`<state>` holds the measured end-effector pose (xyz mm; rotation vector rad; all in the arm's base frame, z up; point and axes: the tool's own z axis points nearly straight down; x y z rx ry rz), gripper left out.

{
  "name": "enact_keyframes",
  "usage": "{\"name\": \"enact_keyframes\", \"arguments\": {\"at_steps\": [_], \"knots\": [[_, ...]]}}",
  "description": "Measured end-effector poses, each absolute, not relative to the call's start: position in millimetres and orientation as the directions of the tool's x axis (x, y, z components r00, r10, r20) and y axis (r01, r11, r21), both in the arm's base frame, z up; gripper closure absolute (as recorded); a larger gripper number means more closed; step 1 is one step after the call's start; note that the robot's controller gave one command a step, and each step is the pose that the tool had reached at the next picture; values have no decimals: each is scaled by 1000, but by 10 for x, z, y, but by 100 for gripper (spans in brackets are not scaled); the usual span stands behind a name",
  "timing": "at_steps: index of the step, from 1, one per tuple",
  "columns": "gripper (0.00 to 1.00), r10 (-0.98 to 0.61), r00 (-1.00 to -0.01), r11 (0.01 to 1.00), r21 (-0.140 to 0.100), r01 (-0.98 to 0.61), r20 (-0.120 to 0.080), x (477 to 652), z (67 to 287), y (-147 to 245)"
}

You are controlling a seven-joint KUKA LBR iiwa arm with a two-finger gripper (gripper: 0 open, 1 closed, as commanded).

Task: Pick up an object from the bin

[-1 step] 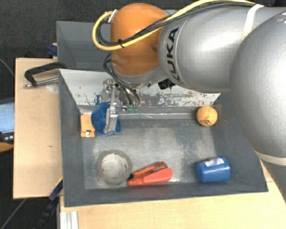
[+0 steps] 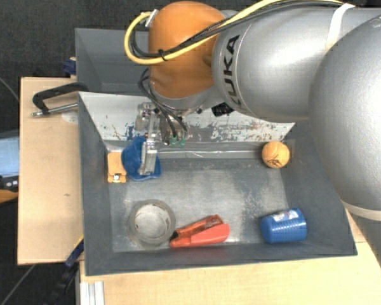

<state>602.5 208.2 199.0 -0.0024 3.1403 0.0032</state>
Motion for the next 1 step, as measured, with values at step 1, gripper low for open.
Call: {"name": "enact_keyframes", "arguments": {"at_steps": [1], "knots": [[0, -6, -1000, 1000, 2, -6, 0, 6015, 2016, 2069]]}}
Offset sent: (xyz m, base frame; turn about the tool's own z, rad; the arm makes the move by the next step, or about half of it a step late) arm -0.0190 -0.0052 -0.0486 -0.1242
